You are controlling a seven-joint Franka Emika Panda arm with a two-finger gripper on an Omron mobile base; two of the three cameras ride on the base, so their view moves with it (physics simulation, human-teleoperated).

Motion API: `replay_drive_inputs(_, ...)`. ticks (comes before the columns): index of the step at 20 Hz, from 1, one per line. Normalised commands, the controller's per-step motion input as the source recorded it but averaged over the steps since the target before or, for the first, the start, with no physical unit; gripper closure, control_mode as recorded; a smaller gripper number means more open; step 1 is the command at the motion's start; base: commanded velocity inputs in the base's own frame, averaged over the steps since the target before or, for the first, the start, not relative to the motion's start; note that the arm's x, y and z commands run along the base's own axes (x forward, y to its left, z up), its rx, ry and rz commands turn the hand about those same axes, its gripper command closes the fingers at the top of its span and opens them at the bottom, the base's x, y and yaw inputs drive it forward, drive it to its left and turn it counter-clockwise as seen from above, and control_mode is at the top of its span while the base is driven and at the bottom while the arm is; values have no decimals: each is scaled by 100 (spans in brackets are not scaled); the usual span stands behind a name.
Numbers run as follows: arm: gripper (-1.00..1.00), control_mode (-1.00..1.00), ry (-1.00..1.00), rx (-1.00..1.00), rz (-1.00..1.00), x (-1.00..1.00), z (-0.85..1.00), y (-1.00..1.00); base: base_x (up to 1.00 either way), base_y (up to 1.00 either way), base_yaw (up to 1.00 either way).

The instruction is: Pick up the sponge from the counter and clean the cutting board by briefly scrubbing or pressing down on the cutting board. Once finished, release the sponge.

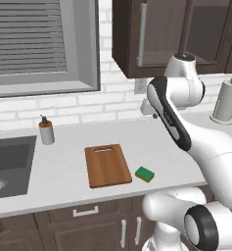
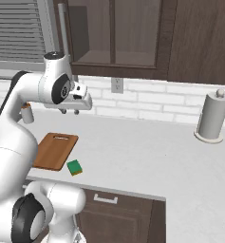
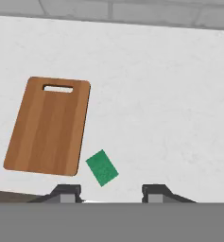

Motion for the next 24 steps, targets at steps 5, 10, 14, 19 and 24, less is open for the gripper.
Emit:
replay_drive_inputs(5, -100, -100, 0, 4, 5, -4, -28, 6, 0, 0, 0)
replay_drive_inputs(10, -100, -100, 0, 1, 29, -20, -63, 13, 0, 0, 0)
replay_drive_inputs(14, -100, -100, 3, -2, 26, -11, -64, 6, 0, 0, 0)
replay_drive_inputs(19, -100, -100, 0, -10, 7, -5, -42, 3, 0, 0, 0)
replay_drive_inputs(24, -100, -100, 0, -4, 0, 0, -35, 2, 0, 0, 0)
